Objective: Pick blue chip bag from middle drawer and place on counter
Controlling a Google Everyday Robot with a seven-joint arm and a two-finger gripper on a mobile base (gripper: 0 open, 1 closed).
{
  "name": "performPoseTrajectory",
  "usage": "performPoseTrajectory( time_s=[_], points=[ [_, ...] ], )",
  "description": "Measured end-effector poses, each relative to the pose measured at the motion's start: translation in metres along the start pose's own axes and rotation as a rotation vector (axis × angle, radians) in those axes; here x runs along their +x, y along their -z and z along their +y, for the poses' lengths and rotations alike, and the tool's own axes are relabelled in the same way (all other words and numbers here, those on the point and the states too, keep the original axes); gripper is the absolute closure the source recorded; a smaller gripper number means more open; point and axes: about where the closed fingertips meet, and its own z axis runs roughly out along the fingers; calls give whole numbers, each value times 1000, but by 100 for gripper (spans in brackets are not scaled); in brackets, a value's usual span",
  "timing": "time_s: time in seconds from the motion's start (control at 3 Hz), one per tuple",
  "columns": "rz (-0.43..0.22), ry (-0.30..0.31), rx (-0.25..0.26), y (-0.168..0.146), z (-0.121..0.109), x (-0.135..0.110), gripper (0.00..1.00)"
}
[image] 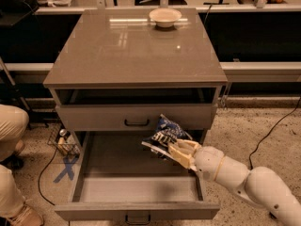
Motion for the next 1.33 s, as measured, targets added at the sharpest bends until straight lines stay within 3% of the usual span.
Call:
performPoseTrajectory(
  time_s=[0.33, 0.67, 1.0, 1.33],
  points=[
    [-55, 83, 27, 23, -1, -42, 100],
    [-55, 83, 27, 23, -1, -42, 100],
    [-72, 141, 43, 24, -10, -68, 100],
    [-124, 248, 85, 32, -23, -122, 100]
  ],
)
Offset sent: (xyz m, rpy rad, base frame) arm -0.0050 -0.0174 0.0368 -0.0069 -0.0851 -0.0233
